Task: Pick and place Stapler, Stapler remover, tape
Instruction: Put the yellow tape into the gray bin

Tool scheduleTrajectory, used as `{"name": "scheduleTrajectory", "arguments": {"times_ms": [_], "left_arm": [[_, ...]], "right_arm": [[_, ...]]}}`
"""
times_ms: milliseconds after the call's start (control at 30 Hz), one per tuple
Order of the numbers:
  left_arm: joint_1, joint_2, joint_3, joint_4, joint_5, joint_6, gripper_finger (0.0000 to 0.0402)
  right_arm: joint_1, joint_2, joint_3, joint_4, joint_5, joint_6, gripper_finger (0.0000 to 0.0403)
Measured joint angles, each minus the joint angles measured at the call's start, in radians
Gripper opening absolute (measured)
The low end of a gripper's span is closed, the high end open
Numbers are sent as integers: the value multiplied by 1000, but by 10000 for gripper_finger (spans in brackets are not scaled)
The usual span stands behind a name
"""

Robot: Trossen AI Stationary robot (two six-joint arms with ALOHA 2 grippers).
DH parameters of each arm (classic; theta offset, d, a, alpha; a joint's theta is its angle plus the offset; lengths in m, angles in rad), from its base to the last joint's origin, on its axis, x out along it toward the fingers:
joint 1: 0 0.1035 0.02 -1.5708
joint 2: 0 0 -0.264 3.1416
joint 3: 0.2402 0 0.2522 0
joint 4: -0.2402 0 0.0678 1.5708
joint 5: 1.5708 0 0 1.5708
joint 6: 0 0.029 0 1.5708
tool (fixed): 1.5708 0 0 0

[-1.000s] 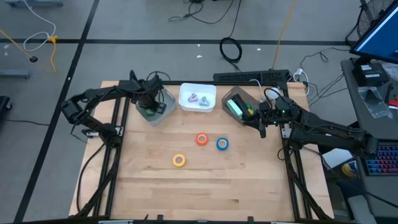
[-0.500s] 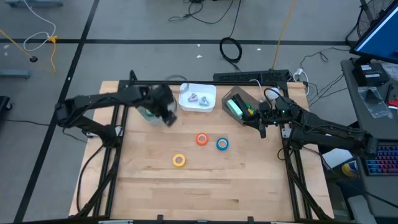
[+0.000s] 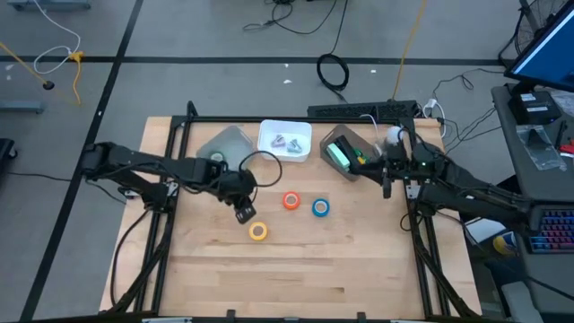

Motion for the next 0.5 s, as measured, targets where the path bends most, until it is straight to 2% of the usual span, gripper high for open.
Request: {"name": "scheduleTrajectory", "arguments": {"times_ms": [233,500], "left_arm": [[-55,65,0,97,0,-28,118],[-57,127,0,91,10,-57,118]], "right_arm": [[0,-78,-66,-6,0,25,94],[0,-159,-173,91,3,58,94]]}}
